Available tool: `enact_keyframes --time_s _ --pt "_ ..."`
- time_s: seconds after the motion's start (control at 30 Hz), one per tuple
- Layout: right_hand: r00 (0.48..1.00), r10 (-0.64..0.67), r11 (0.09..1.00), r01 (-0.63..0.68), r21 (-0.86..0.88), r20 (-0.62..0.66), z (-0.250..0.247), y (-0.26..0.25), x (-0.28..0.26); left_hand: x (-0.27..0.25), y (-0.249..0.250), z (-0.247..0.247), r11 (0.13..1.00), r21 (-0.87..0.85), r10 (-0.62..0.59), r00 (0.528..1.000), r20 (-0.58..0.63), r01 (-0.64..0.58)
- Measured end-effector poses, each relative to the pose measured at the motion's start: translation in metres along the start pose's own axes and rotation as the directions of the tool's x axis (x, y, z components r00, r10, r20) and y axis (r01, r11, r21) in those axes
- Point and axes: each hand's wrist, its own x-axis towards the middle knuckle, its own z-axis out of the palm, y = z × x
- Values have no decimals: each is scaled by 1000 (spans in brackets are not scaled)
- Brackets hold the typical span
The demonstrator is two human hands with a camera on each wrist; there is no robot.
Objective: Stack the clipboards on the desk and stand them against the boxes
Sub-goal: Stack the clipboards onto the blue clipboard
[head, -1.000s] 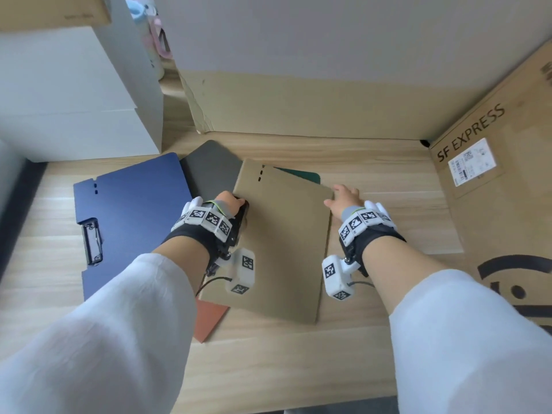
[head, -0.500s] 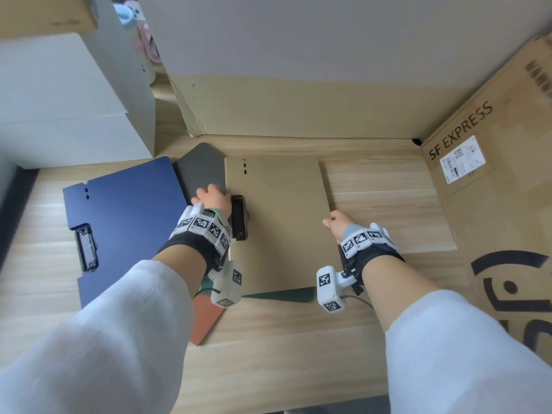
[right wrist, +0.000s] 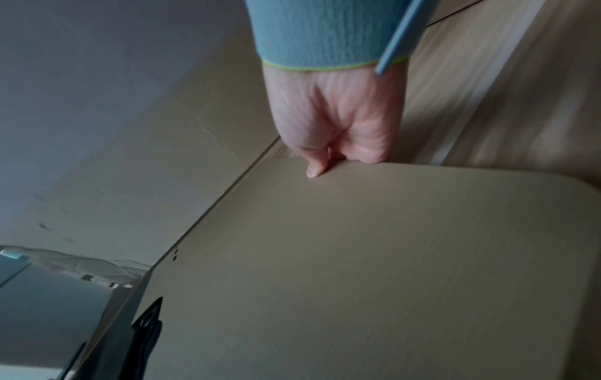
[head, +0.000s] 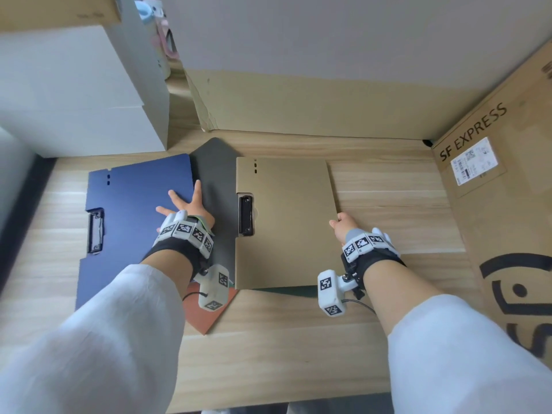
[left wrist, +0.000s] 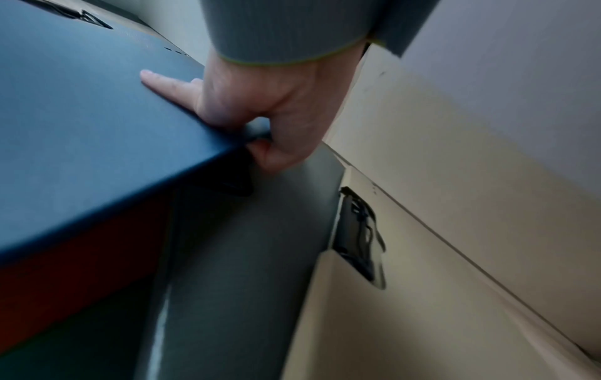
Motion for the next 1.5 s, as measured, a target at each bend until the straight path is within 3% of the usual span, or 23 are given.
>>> enact_keyframes --time_s 0.23,0.37,0.47,0.6,0.8,0.87,0.93,1.03,1.17,1.27,1.5 --pt "999 -19 999 18 -33 -29 0 2 0 -40 43 -13 977 -123 169 985 -37 -172" --pt "1000 -22 1000 22 -17 -21 0 1 -2 -64 71 -7 956 -187 228 974 -1 -224" --pt "999 -38 999 38 0 1 2 1 1 -79 86 11 946 -143 298 954 30 -291" --pt "997 -65 998 64 20 50 4 2 7 -83 91 39 956 -92 287 956 67 -280" --pt "995 -70 993 62 98 73 8 9 25 -59 73 47 931 -62 362 932 25 -360" --pt "995 -66 992 59 108 70 8 9 23 -47 61 32 944 -72 317 945 -77 -322" --pt "995 -70 991 61 120 66 8 9 23 -30 43 12 980 -115 146 978 -147 -163" --pt "994 -97 984 90 154 43 9 12 27 2 11 -10 992 -107 -79 991 -111 67" --pt "994 -109 972 102 212 24 9 14 27 20 -2 -25 994 62 -90 996 -20 91" --pt "996 -79 967 69 246 32 8 12 24 19 -1 -28 991 128 -48 998 47 41" --pt "994 -72 936 38 349 82 5 13 24 -10 32 -8 995 -103 -17 1000 -6 16"
